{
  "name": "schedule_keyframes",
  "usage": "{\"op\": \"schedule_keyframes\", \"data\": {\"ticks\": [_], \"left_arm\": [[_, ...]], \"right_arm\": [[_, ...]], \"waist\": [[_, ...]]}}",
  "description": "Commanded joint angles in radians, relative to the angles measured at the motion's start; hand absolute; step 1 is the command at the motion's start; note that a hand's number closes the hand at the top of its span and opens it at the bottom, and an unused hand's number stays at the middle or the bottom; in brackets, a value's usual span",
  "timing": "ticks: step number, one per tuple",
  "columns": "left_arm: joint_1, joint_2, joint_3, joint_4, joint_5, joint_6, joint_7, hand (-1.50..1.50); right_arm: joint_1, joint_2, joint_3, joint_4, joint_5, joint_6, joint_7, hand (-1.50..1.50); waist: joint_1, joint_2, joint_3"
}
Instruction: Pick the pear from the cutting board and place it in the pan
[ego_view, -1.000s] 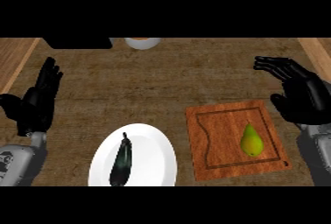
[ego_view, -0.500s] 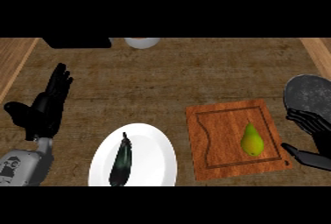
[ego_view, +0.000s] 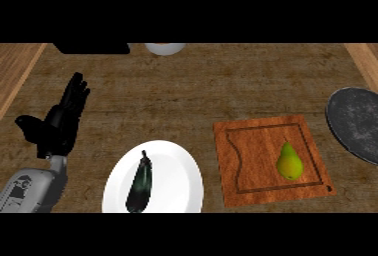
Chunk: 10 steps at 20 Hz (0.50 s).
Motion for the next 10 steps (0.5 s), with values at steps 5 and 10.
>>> {"op": "schedule_keyframes", "data": {"ticks": [5,10], "left_arm": [[-0.027,-0.025,0.019,0.061,-0.035,-0.022,-0.026,0.0],[0.077,-0.06,-0.001,-0.086,-0.074,0.013,0.012,0.0]], "right_arm": [[-0.236,-0.135,0.013,0.053,0.046,0.139,0.181,-1.5],[-0.278,-0.099,0.018,0.014,0.122,0.102,0.194,-1.5]], "waist": [[0.005,-0.002,-0.001],[0.005,-0.004,0.0]]}}
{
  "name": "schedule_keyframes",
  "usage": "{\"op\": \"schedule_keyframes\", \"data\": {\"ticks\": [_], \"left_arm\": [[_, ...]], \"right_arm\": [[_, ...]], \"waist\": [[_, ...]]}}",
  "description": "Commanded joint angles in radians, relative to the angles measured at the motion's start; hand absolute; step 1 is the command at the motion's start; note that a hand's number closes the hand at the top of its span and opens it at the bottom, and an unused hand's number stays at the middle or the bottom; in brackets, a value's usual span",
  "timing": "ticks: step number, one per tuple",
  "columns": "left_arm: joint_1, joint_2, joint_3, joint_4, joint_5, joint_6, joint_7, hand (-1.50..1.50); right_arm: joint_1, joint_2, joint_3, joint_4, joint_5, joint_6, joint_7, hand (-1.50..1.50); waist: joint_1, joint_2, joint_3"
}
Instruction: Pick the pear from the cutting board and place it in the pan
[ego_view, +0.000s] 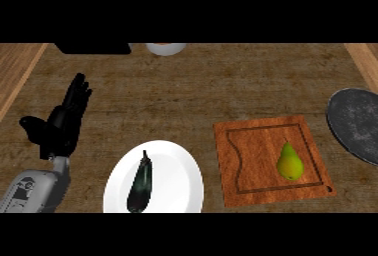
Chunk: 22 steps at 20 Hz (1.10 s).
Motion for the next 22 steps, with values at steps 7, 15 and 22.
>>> {"op": "schedule_keyframes", "data": {"ticks": [7,15,22], "left_arm": [[-0.055,-0.023,0.031,-0.008,-0.027,-0.038,0.078,0.0],[0.032,-0.038,0.082,-0.016,-0.04,-0.076,-0.006,0.0],[0.008,-0.098,0.08,0.034,-0.109,-0.049,-0.019,0.0]], "right_arm": [[-0.162,0.08,0.029,0.031,0.018,0.137,0.097,-1.5],[-0.04,0.153,0.04,-0.21,0.034,0.111,0.286,-1.5],[-0.024,0.217,0.005,-0.236,0.076,0.08,0.377,-1.5]], "waist": [[-0.001,0.001,0.0],[-0.009,-0.002,0.0],[-0.01,-0.001,0.0]]}}
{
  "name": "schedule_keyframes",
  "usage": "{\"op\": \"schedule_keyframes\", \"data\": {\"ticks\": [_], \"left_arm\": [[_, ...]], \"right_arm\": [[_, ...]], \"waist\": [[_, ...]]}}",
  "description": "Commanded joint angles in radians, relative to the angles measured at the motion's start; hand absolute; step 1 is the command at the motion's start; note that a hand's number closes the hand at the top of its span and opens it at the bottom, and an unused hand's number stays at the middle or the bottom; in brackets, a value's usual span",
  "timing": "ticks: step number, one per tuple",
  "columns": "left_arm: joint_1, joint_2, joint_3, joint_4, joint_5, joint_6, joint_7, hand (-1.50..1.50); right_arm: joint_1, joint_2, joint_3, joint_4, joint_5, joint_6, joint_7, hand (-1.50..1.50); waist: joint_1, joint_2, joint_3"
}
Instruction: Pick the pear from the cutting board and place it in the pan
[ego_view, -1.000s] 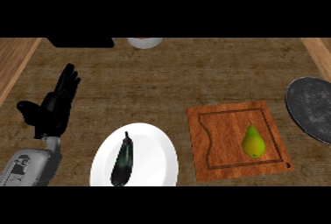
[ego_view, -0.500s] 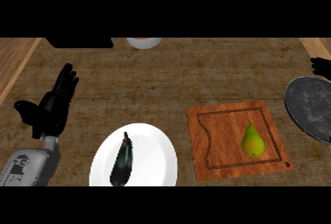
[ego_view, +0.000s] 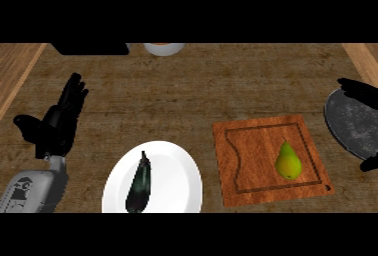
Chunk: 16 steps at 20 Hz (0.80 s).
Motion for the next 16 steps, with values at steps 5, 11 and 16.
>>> {"op": "schedule_keyframes", "data": {"ticks": [5,11,16], "left_arm": [[-0.044,-0.015,0.044,0.02,-0.012,-0.034,0.02,0.0],[0.014,-0.01,0.059,-0.064,-0.028,-0.058,0.049,0.0],[0.043,-0.047,0.043,-0.076,-0.056,-0.052,0.037,0.0]], "right_arm": [[-0.041,0.052,0.024,0.081,0.135,-0.004,0.023,-1.5],[0.053,0.076,0.029,0.049,0.184,0.037,-0.093,-1.5],[-0.043,0.149,0.084,0.055,0.237,0.046,-0.003,-1.5]], "waist": [[0.003,0.002,0.0],[0.001,0.0,0.0],[0.004,0.0,0.0]]}}
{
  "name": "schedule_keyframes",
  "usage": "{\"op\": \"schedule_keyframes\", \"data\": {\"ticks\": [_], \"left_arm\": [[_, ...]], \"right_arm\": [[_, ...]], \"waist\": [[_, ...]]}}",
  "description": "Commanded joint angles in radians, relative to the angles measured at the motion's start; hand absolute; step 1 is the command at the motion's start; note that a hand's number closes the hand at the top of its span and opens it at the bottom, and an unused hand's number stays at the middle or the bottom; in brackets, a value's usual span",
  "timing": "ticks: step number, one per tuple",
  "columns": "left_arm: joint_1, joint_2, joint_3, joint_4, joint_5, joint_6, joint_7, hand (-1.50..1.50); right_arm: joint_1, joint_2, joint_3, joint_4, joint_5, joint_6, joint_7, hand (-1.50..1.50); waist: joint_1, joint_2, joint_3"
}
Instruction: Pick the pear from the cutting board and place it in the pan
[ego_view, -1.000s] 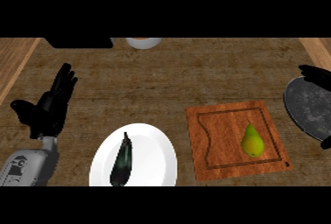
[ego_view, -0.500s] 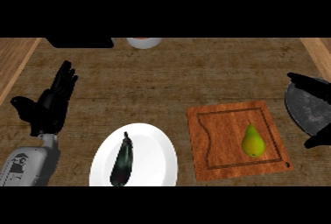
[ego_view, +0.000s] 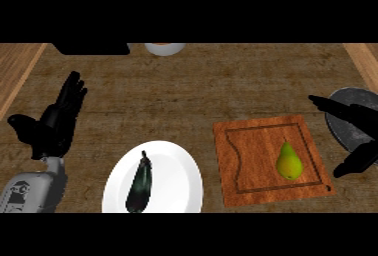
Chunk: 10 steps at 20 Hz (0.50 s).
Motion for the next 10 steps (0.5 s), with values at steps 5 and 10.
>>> {"op": "schedule_keyframes", "data": {"ticks": [5,10], "left_arm": [[-0.04,-0.033,0.032,0.066,-0.021,-0.02,-0.025,0.0],[-0.045,-0.017,0.039,0.017,-0.029,-0.019,0.033,0.0]], "right_arm": [[-0.028,0.026,0.037,0.116,0.171,-0.028,-0.141,-1.5],[0.014,0.034,0.091,-0.02,0.228,-0.017,-0.026,-1.5]], "waist": [[0.0,0.001,0.0],[-0.002,-0.001,0.0]]}}
